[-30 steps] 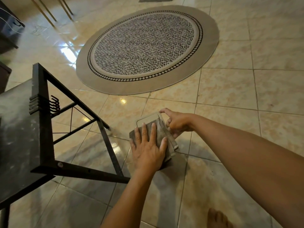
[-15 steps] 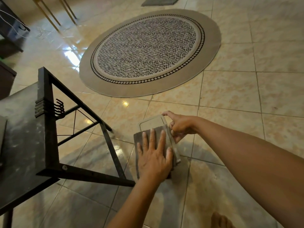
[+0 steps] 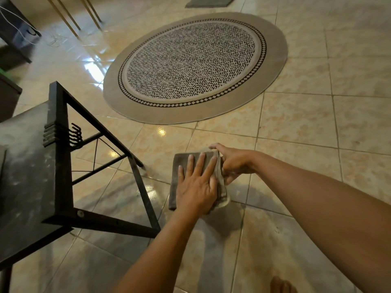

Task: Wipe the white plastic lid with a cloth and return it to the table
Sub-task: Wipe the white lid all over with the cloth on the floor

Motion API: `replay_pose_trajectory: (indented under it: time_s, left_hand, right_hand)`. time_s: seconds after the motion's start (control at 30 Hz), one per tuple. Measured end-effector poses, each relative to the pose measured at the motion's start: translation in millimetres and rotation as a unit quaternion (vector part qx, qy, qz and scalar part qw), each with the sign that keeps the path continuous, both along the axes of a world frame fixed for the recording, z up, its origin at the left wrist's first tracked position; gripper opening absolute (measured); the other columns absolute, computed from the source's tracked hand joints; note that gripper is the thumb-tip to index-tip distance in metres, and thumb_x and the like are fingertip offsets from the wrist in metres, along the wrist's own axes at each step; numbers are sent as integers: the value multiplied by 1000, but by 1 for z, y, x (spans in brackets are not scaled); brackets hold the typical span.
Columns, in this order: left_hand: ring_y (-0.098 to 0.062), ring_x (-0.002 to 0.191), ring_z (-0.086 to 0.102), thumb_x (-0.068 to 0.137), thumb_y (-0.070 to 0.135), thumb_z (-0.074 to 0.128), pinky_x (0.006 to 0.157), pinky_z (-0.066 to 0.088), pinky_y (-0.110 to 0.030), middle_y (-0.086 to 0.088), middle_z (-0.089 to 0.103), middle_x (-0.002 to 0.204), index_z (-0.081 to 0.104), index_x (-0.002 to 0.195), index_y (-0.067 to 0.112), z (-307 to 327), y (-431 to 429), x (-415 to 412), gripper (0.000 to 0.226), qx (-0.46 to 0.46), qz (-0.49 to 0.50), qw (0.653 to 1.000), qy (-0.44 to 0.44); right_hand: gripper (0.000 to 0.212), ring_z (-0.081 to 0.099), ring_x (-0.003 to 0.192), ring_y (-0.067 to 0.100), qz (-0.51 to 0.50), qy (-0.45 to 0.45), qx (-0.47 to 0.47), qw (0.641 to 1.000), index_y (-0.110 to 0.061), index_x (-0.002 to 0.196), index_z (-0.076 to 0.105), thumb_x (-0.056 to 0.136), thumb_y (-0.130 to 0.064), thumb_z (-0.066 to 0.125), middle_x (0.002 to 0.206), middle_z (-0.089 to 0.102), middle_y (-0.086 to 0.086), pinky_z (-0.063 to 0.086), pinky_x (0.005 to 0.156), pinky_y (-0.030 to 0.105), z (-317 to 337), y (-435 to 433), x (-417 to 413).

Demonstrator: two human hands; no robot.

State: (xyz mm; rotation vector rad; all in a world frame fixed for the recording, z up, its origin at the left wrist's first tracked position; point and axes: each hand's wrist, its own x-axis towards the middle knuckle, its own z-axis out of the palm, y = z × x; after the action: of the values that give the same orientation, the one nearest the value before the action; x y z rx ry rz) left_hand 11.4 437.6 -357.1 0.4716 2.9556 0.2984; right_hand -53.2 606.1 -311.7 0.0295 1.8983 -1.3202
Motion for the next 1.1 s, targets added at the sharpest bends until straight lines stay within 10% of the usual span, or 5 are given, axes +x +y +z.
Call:
replay_pose_trajectory:
  time_s: [0.4, 0.53, 0.7, 1.1]
  left_hand:
    - [-19, 148, -28, 102, 45, 13, 120, -14, -50, 8, -22, 163, -16, 152, 44, 9, 3, -21, 58, -11, 47, 999, -9]
    - [-21, 147, -29, 99, 50, 6, 120, -16, -49, 6, -24, 163, -21, 149, 44, 3, 15, 1, 57, -4, 34, 999, -7]
    - [-22, 147, -30, 104, 47, 13, 121, -10, -53, 4, -25, 164, -15, 155, 40, 8, 1, -5, 59, 26, 118, 992, -34]
    - [-25, 145, -35, 90, 56, -3, 119, -15, -55, 3, -31, 161, -22, 152, 39, 4, 20, 9, 66, 1, 87, 996, -33]
  right_hand:
    - [99, 74, 81, 32, -11, -4, -2, 1000, -51, 145, 21, 83, 21, 49, 114, 55, 22, 64, 67, 44, -1, -2, -1]
    - [104, 72, 91, 38, -19, -3, 2, 1000, -44, 152, 16, 80, 21, 54, 142, 43, 20, 64, 64, 43, -1, 2, 1]
    - [102, 72, 70, 24, -15, 5, 6, 1000, -48, 148, 14, 83, 19, 54, 97, 60, 18, 64, 66, 44, -2, -5, 1]
    - [99, 72, 76, 31, -12, -4, 6, 1000, -45, 147, 19, 81, 20, 53, 116, 57, 24, 63, 60, 39, 2, -2, 2]
